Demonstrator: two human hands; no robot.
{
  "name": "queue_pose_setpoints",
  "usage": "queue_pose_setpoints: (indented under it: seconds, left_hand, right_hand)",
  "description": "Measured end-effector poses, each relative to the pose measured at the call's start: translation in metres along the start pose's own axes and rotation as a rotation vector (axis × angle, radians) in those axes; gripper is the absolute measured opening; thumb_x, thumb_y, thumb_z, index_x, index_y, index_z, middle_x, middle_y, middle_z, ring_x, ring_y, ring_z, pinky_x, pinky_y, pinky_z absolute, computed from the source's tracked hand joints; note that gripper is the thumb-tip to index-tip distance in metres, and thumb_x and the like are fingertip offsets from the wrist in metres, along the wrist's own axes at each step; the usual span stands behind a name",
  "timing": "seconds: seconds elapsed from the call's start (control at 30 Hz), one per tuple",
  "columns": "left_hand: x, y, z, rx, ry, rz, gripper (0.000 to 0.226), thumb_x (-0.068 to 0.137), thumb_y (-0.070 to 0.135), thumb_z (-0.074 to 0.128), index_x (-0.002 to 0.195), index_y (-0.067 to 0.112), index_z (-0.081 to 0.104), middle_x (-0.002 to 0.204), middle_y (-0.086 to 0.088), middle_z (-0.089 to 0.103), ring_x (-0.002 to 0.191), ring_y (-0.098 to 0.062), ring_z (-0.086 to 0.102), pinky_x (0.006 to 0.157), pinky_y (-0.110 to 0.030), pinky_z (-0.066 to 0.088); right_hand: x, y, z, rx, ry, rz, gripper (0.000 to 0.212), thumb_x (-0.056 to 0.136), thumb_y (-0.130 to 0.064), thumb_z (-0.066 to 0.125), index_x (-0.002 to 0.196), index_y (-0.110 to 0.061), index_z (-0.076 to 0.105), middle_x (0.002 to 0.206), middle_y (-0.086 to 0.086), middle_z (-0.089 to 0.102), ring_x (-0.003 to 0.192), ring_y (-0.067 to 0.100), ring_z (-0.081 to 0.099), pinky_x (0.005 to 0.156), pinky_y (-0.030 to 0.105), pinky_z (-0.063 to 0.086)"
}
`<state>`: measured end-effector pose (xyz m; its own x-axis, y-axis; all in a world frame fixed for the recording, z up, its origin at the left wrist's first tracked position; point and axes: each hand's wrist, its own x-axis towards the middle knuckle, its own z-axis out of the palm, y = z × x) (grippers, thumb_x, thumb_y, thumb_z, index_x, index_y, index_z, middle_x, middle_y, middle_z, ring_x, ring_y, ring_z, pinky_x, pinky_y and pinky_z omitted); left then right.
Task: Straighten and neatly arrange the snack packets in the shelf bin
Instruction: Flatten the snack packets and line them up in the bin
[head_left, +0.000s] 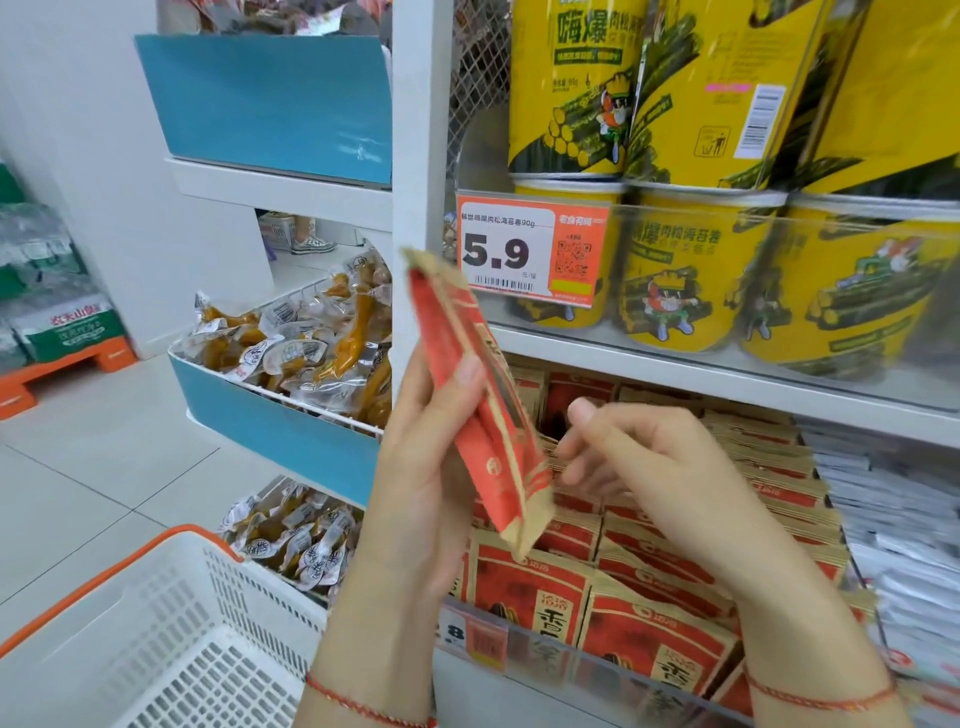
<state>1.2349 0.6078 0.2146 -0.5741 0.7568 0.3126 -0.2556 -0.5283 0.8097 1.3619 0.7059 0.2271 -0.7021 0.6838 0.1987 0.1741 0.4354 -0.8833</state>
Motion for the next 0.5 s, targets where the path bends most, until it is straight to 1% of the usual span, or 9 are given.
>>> queue_pose_setpoints:
  seconds: [0.03, 0.07, 0.1, 0.13, 0.2, 0.23, 0.33, 0.43, 0.5]
  left_hand:
    - [0.0, 0.0, 0.0, 0.059, -0.037, -0.016, 0.065, 0.073, 0.04, 0.071, 0.134, 0.024, 0.056, 0.107, -0.01, 0.064, 0.095, -0.027, 0.062, 0.087, -0.045, 0.052]
    - [-0.001, -0.002, 0.0, 0.121, -0.081, -0.038, 0.064, 0.073, 0.041, 0.07, 0.134, 0.028, 0.056, 0.116, -0.012, 0.066, 0.103, -0.03, 0.062, 0.094, -0.051, 0.049]
    - [-0.002, -0.002, 0.001, 0.183, -0.126, -0.062, 0.062, 0.073, 0.042, 0.07, 0.133, 0.031, 0.058, 0.122, -0.01, 0.066, 0.112, -0.032, 0.062, 0.098, -0.054, 0.048]
    - [-0.003, -0.004, 0.001, 0.241, -0.167, -0.079, 0.059, 0.073, 0.043, 0.07, 0.131, 0.033, 0.06, 0.124, -0.008, 0.066, 0.115, -0.031, 0.062, 0.097, -0.05, 0.05]
    - [-0.005, -0.004, 0.002, 0.336, -0.236, -0.09, 0.055, 0.073, 0.041, 0.071, 0.128, 0.035, 0.062, 0.122, 0.0, 0.068, 0.113, -0.021, 0.065, 0.089, -0.034, 0.052]
    - [-0.006, -0.005, 0.003, 0.374, -0.266, -0.096, 0.055, 0.073, 0.042, 0.071, 0.127, 0.037, 0.063, 0.122, 0.003, 0.068, 0.112, -0.018, 0.065, 0.09, -0.034, 0.052]
    - [-0.007, -0.006, 0.003, 0.444, -0.299, -0.103, 0.056, 0.071, 0.05, 0.069, 0.126, 0.044, 0.062, 0.124, 0.002, 0.067, 0.113, -0.019, 0.064, 0.101, -0.047, 0.05]
    - [-0.006, -0.006, 0.003, 0.471, -0.306, -0.097, 0.055, 0.071, 0.055, 0.067, 0.125, 0.048, 0.062, 0.126, 0.004, 0.066, 0.118, -0.018, 0.061, 0.104, -0.049, 0.047]
    - [-0.007, -0.006, 0.004, 0.492, -0.316, -0.095, 0.052, 0.075, 0.055, 0.066, 0.126, 0.048, 0.06, 0.127, 0.006, 0.065, 0.121, -0.018, 0.059, 0.104, -0.048, 0.046]
  right_hand:
    - [-0.001, 0.0, -0.001, -0.021, 0.1, -0.047, 0.04, 0.091, -0.047, 0.048, 0.074, -0.021, 0.072, 0.07, -0.003, 0.072, 0.067, 0.007, 0.068, 0.073, 0.032, 0.054]
    - [-0.001, -0.002, -0.002, -0.008, 0.187, -0.089, 0.039, 0.092, -0.047, 0.048, 0.073, -0.022, 0.071, 0.069, -0.004, 0.072, 0.067, 0.006, 0.068, 0.072, 0.032, 0.053]
    - [-0.001, -0.004, -0.003, 0.04, 0.249, -0.122, 0.039, 0.09, -0.049, 0.049, 0.073, -0.022, 0.071, 0.069, -0.003, 0.071, 0.066, 0.006, 0.068, 0.071, 0.03, 0.053]
    - [-0.002, -0.006, -0.004, 0.104, 0.287, -0.146, 0.041, 0.088, -0.053, 0.049, 0.073, -0.021, 0.071, 0.068, -0.002, 0.071, 0.066, 0.008, 0.068, 0.069, 0.028, 0.053]
    - [-0.003, -0.012, -0.004, 0.206, 0.314, -0.187, 0.048, 0.085, -0.062, 0.054, 0.074, -0.018, 0.071, 0.067, 0.001, 0.07, 0.063, 0.011, 0.067, 0.064, 0.023, 0.053]
    - [-0.004, -0.013, -0.005, 0.232, 0.323, -0.2, 0.05, 0.083, -0.063, 0.055, 0.075, -0.016, 0.071, 0.067, 0.002, 0.07, 0.062, 0.012, 0.067, 0.061, 0.021, 0.052]
    - [-0.003, -0.014, -0.006, 0.269, 0.33, -0.197, 0.047, 0.085, -0.054, 0.055, 0.076, -0.01, 0.07, 0.066, 0.005, 0.068, 0.062, 0.016, 0.065, 0.06, 0.022, 0.052]
    - [-0.004, -0.015, -0.008, 0.31, 0.317, -0.199, 0.042, 0.09, -0.042, 0.057, 0.076, -0.003, 0.066, 0.065, 0.009, 0.066, 0.061, 0.019, 0.063, 0.061, 0.026, 0.052]
    - [-0.004, -0.016, -0.009, 0.35, 0.306, -0.209, 0.037, 0.093, -0.032, 0.053, 0.076, -0.001, 0.064, 0.063, 0.009, 0.066, 0.059, 0.017, 0.062, 0.059, 0.026, 0.052]
